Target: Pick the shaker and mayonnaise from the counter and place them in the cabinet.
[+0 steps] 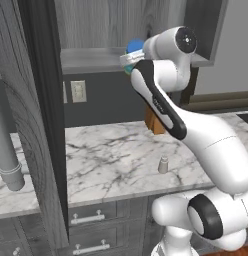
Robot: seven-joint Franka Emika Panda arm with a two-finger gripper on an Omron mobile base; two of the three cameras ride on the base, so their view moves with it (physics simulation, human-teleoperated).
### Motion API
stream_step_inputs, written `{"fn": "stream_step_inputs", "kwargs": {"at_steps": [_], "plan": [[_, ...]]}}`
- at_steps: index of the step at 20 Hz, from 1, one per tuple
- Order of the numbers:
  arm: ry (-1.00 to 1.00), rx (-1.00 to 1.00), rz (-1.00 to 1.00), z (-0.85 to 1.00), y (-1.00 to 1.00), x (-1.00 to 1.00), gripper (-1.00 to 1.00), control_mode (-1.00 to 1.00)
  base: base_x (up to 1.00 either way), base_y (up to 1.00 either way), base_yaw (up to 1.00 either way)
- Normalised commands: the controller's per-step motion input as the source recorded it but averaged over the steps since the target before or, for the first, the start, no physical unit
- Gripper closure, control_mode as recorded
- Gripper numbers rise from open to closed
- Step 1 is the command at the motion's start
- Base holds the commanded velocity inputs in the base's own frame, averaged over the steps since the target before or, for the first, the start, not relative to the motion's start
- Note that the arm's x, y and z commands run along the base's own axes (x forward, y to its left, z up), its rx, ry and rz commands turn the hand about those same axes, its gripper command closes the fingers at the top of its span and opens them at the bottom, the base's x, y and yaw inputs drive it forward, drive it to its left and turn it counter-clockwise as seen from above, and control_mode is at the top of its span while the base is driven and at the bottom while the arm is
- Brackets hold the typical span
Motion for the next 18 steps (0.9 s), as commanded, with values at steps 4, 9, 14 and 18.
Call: {"fn": "stream_step_inputs", "kwargs": {"at_steps": [4, 9, 14, 18], "plan": [[-0.02, 0.00, -0.01, 0.20, -0.13, 0.00, 1.00, -1.00, 0.00, 0.00, 0.00], [0.00, 0.00, 0.00, 0.03, -0.20, 0.12, 1.00, -1.00, 0.00, 0.00, 0.00], [0.00, 0.00, 0.00, 0.00, -0.25, 0.30, 1.00, -1.00, 0.00, 0.00, 0.00], [0.00, 0.00, 0.00, 0.00, -0.21, 0.35, 1.00, -1.00, 0.00, 0.00, 0.00]]}}
